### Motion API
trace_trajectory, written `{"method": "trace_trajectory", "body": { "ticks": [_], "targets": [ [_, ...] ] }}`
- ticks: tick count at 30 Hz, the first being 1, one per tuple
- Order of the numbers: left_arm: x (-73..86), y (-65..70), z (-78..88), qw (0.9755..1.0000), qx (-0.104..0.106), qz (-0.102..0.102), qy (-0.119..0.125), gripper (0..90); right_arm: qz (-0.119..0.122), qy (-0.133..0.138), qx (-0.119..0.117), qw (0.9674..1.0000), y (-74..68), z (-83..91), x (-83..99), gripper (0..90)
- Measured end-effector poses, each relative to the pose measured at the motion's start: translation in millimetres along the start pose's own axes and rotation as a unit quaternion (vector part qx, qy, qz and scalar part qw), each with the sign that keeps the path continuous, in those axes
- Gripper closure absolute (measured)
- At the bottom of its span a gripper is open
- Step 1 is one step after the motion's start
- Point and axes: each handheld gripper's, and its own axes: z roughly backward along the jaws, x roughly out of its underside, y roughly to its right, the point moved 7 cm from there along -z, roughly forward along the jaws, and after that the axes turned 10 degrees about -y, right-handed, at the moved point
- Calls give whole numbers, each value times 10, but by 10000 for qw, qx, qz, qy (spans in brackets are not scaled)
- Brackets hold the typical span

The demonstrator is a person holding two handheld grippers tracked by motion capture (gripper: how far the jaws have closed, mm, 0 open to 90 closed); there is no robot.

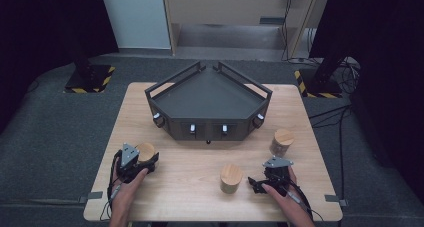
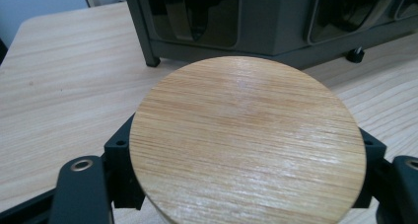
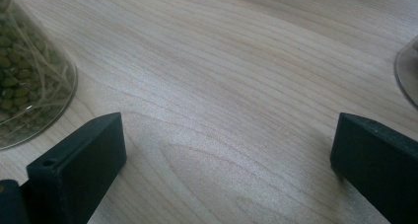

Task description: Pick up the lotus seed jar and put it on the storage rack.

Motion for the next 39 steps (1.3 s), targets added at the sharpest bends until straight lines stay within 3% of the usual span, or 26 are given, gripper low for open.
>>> {"method": "trace_trajectory", "body": {
  "ticks": [7,18,32,39],
  "targets": [
    [-19,21,86,9999,17,-145,13,246,2,0,0,10000,0,0,0,5],
    [-160,13,157,9988,274,-401,45,247,0,-4,0,10000,0,1,-1,5],
    [-420,137,179,9929,603,-1027,-72,247,1,-6,3,10000,0,1,-1,5],
    [-457,118,163,9913,722,-1095,-146,247,0,-6,-2,10000,1,1,-1,5]
  ]
}}
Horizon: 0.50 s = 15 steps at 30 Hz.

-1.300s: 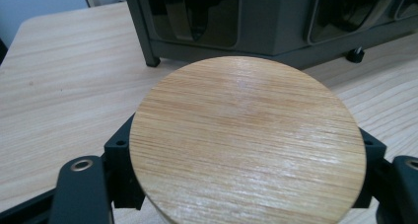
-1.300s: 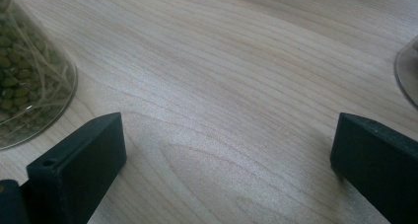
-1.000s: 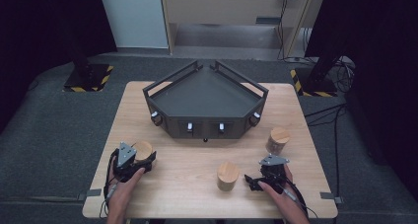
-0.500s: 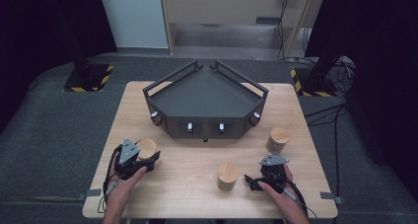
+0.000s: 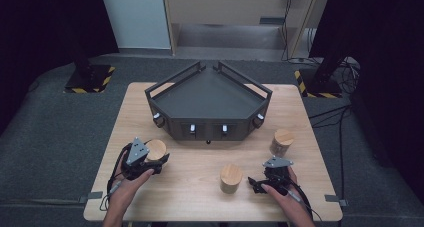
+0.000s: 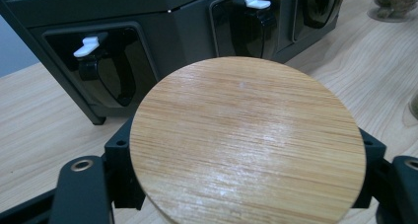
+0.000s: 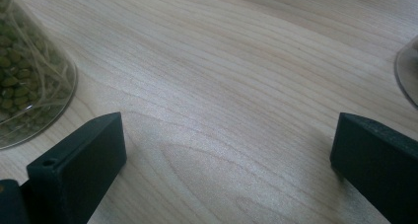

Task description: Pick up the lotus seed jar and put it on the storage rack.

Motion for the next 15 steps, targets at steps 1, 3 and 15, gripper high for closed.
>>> {"method": "trace_trajectory", "body": {
  "ticks": [1,3,15],
  "targets": [
    [0,-14,-8,10000,20,24,-19,247,0,0,0,10000,0,0,0,5],
    [6,-43,-15,9999,82,100,12,247,0,1,1,10000,0,0,0,5],
    [-48,-121,-16,9999,108,22,-48,247,0,3,0,10000,0,0,1,5]
  ]
}}
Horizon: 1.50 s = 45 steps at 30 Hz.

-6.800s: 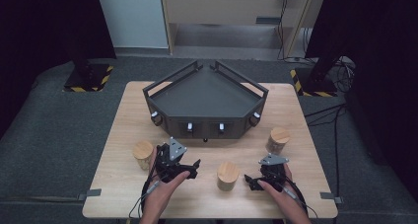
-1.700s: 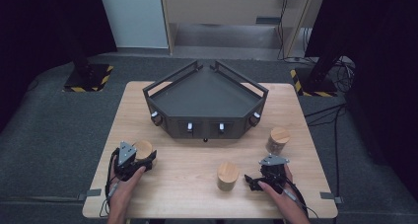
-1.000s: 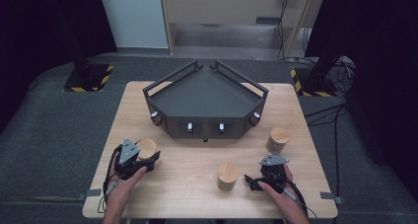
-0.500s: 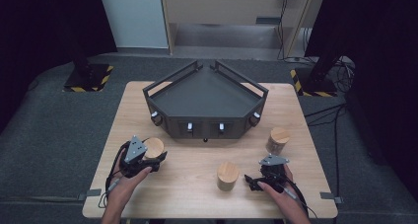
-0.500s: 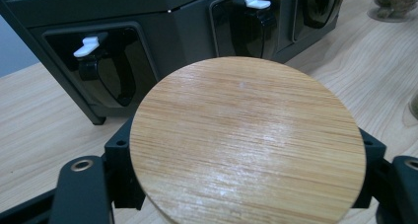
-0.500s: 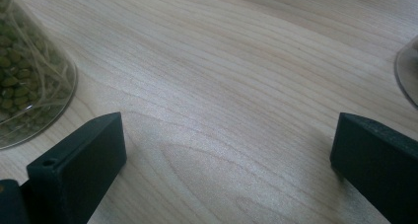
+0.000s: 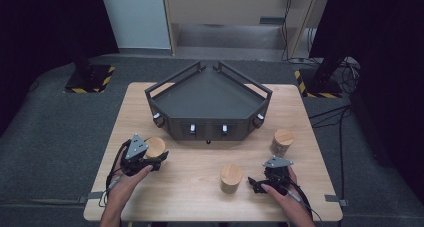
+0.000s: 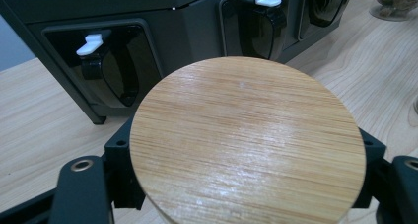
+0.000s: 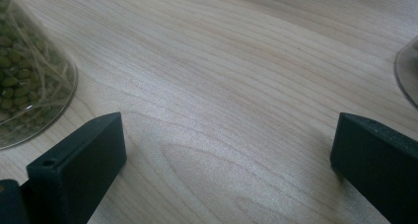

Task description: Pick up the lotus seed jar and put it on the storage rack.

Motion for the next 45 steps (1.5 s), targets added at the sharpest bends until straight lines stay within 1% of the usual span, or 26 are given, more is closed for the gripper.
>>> {"method": "trace_trajectory", "body": {
  "ticks": [9,13,17,19,24,34,38,41,45],
  "targets": [
    [-46,-64,28,10000,60,43,45,247,-1,-1,0,10000,0,0,0,5],
    [-115,-59,35,10000,80,-17,27,247,0,0,1,10000,0,0,0,5],
    [-181,-48,29,9999,67,-118,-47,247,-1,0,1,10000,0,0,0,5],
    [-204,-51,27,9999,72,-132,-58,247,-1,0,1,10000,0,0,0,5],
    [-282,-64,31,9998,100,-167,-53,247,0,-1,0,10000,0,0,0,5],
    [-446,-73,10,9995,225,-213,12,247,1,-1,1,10000,0,0,0,5],
    [-516,-79,20,9993,285,-244,44,247,1,-1,2,10000,0,0,0,5],
    [-583,-87,34,9992,274,-295,44,247,1,-1,1,10000,0,0,0,5],
    [-661,-114,51,9990,314,-305,77,247,1,-1,2,10000,0,0,0,5]
  ]
}}
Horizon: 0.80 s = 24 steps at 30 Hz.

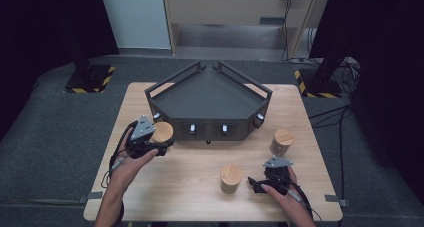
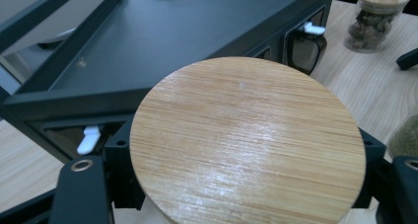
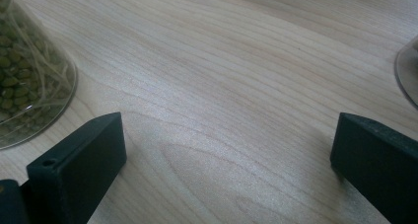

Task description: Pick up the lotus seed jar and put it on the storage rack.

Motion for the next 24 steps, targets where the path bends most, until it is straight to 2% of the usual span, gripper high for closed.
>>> {"method": "trace_trajectory", "body": {
  "ticks": [10,24],
  "targets": [
    [-155,-45,-12,9999,34,-98,-22,247,-1,0,-1,10000,0,0,0,5],
    [-394,-59,-65,9996,191,-198,70,247,1,2,-2,10000,1,0,1,5]
  ]
}}
